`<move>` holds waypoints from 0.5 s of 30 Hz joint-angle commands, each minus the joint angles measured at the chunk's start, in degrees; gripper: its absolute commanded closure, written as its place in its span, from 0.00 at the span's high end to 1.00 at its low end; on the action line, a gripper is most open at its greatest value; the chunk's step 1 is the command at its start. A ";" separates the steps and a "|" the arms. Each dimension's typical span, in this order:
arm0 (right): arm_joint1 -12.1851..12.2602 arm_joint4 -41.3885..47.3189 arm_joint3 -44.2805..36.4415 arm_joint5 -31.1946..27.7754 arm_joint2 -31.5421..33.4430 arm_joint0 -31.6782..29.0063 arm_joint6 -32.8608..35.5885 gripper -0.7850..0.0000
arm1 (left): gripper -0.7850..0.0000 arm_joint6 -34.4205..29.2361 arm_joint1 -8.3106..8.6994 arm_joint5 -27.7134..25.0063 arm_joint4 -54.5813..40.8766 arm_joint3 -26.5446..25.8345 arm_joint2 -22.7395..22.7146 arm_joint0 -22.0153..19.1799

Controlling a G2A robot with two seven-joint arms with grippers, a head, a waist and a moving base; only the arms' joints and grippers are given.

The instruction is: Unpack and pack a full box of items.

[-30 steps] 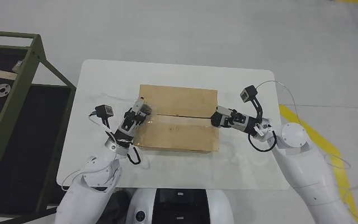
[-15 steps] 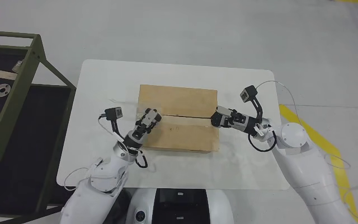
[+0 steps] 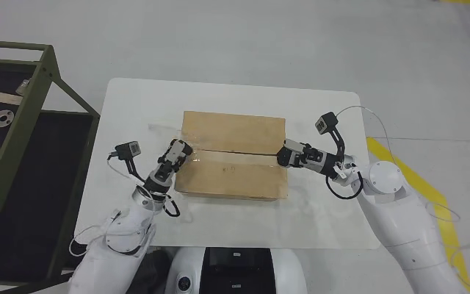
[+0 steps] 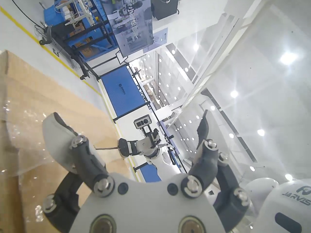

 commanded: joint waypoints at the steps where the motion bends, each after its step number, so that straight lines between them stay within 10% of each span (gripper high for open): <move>1: 0.00 0.00 0.00 0.00 0.00 0.00 0.00 1.00 | 1.00 -0.85 0.14 -0.55 -1.77 0.10 -1.64 0.79; 15: 0.00 0.00 0.00 0.00 0.00 0.00 0.00 1.00 | 1.00 -4.40 0.79 -0.90 -14.14 4.94 -13.54 1.67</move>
